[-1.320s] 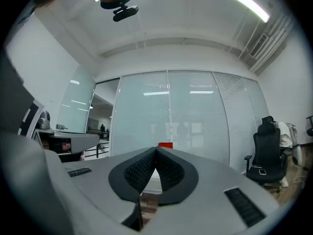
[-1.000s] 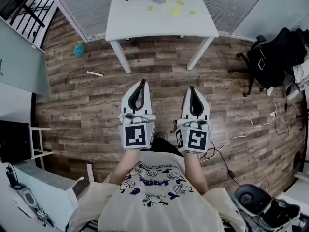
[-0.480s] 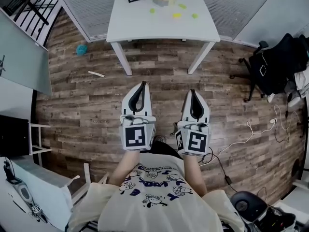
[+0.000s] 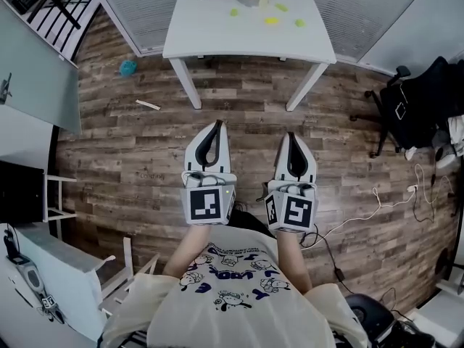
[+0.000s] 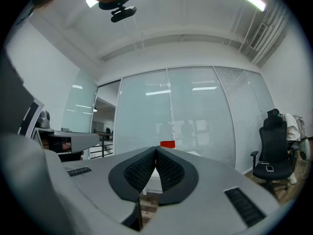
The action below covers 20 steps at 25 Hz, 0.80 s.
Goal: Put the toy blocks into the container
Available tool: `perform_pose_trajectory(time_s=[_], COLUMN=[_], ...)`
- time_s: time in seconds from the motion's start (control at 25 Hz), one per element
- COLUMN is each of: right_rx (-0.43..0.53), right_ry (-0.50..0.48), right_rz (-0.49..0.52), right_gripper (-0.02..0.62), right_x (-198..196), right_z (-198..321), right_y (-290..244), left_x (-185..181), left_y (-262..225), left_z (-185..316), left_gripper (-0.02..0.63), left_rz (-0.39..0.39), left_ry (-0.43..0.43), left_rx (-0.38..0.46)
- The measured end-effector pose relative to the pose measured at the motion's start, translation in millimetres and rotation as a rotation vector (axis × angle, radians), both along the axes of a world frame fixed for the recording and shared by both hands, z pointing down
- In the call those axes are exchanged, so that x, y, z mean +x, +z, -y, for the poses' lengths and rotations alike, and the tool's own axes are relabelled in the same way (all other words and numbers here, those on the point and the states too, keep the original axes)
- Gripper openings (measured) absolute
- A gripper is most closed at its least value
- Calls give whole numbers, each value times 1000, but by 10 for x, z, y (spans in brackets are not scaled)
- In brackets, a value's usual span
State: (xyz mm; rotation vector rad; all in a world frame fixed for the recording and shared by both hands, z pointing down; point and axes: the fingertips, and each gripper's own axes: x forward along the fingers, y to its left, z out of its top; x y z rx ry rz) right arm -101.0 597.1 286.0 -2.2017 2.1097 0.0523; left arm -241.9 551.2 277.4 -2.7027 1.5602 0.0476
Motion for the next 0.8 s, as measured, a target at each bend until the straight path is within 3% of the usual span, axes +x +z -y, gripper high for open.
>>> perform_pose_trajectory(time_s=[0.8], right_rx=[-20], right_ry=[21], right_rz=[10], right_gripper=[31], right_x=[218], right_z=[651], right_y=[42], left_x=[196], left_y=[87], left_z=[699], left_gripper=[26], left_rz=[-16], left_ry=[3], left_rx=[-34])
